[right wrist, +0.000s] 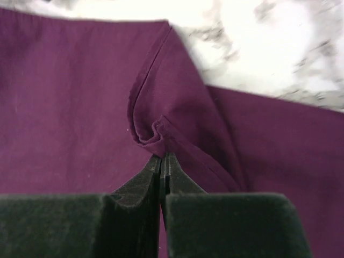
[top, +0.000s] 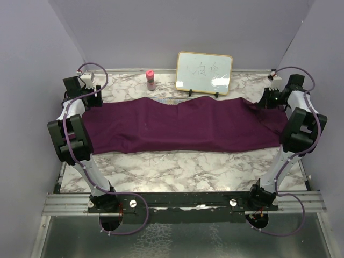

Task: Open and lay out the surgical kit
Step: Open the surgical kit at the center of the board.

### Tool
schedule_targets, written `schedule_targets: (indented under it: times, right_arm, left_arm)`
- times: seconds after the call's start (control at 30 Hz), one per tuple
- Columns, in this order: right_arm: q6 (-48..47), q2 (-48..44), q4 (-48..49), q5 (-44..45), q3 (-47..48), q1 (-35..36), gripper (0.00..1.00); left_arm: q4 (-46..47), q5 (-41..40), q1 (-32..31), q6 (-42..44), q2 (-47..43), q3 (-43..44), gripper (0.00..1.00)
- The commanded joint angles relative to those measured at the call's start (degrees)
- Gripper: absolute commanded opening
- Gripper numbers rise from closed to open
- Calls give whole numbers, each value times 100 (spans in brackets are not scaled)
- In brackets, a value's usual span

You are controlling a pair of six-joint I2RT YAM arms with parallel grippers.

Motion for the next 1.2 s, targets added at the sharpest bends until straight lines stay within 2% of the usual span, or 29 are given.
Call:
schedule_targets:
  times: [0.0, 0.2, 0.53, 0.73, 1.0, 1.17]
  right_arm:
    - [-645, -705, 81, -61, -929, 54, 1]
    - [-800, -1125, 382, 304, -1728, 55, 1]
    - [-177, -1169, 664, 473, -1619, 55, 1]
    - [82, -1109, 789, 414, -1616, 55, 1]
    - [99, -1147, 762, 296, -1648, 55, 1]
    - [112, -1233, 761, 351, -1653, 55, 1]
  left_arm:
    - [40, 202, 3, -38, -15, 4, 75]
    - [38, 128, 4, -9, 1, -18, 75]
    - [144, -430, 63, 157, 205, 21, 75]
    - [-176, -583, 394, 215, 994, 991, 75]
    - [-360, -694, 397, 331, 1956, 2273, 74]
    - [-480, -853, 398, 324, 2230, 2574, 72]
